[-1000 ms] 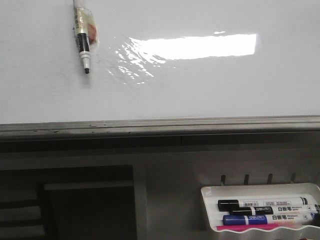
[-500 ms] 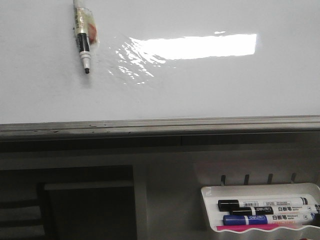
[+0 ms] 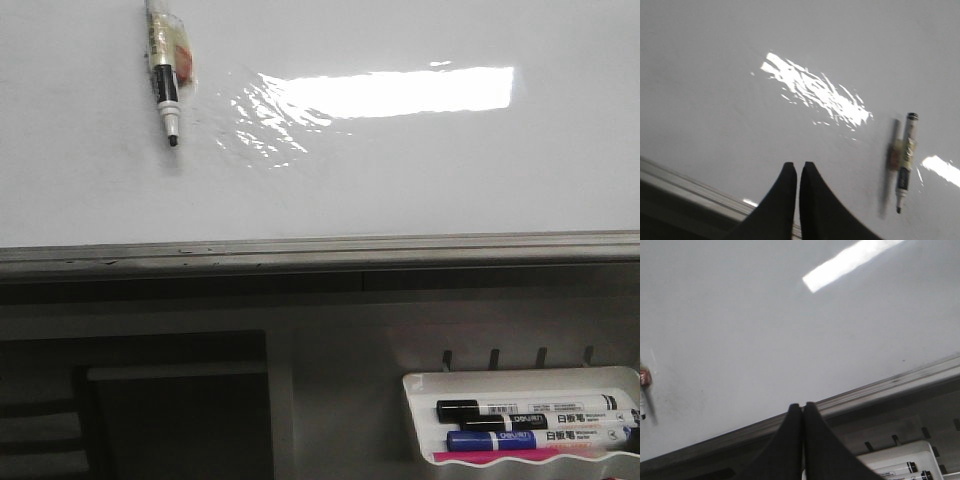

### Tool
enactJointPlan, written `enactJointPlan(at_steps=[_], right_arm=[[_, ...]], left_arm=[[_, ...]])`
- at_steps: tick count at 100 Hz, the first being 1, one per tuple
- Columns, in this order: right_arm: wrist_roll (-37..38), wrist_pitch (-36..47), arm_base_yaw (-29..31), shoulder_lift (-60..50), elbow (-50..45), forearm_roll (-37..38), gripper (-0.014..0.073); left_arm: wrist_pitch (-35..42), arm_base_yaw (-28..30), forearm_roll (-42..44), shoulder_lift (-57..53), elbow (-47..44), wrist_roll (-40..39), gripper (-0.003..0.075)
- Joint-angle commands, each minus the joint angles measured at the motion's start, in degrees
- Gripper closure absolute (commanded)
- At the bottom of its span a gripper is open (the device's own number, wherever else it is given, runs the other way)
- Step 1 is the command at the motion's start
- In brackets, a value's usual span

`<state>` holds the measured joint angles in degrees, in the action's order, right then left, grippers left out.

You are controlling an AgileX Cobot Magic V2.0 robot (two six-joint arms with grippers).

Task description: Write number 7 on whiteboard

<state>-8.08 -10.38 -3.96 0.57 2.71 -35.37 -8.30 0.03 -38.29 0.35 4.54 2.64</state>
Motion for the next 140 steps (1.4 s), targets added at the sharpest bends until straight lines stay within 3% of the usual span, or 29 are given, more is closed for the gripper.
enactJointPlan(at_steps=[1,20,40,49,61,66,71,83,87,103,120,140], right_arm=[[-0.45,-1.45,-0.1,5.09,6.31,1.83,0.0645],[-0.45,-13.3,-0.1,18.98,17.89,8.44,0.0645],[-0.55,-17.52,-0.1,27.16,25.48,9.77,0.0631],[-0.92,-17.85,-0.1,28.66,26.36,9.9,0.0532],[-1.02,-18.14,-0.1,29.17,26.76,9.98,0.027],[-1.02,-18.02,-0.1,29.17,26.76,9.98,0.016],[-1.02,-17.95,-0.1,29.17,26.76,9.98,0.0108],[-1.02,-17.5,-0.1,29.17,26.76,9.98,0.0104],[-1.02,-17.17,-0.1,29.17,26.76,9.98,0.0104],[-1.02,-16.92,-0.1,29.17,26.76,9.88,0.0104],[-1.02,-16.68,-0.1,29.17,26.76,9.88,0.0104],[-1.02,-16.68,-0.1,29.17,26.76,9.88,0.0104]], left_arm=[[-2.54,-0.03,4.24,3.88,6.66,0.0,0.0741],[-15.51,-0.03,16.37,16.18,22.23,0.12,0.0741],[-21.94,-0.76,17.33,24.13,30.5,0.21,0.074],[-21.8,-4.28,17.33,25.87,30.78,0.21,0.0739],[-21.03,-9.92,17.43,28.05,30.78,6.54,0.0671],[-20.01,-11.63,16.92,28.95,30.78,6.54,0.059],[-18.74,-13.09,15.45,30.08,30.78,6.54,0.0496],[-15.88,-16.12,10.11,33.48,30.78,6.77,0.0233],[-14.9,-17.03,9.09,34.79,30.78,7.52,0.0195],[-8.27,-22.69,3.38,41.57,30.78,12.77,0.0219],[5.04,-30.32,2.81,50.43,30.78,13.31,0.0247],[16.89,-33.95,2.71,61.22,32.8,13.31,0.0247]])
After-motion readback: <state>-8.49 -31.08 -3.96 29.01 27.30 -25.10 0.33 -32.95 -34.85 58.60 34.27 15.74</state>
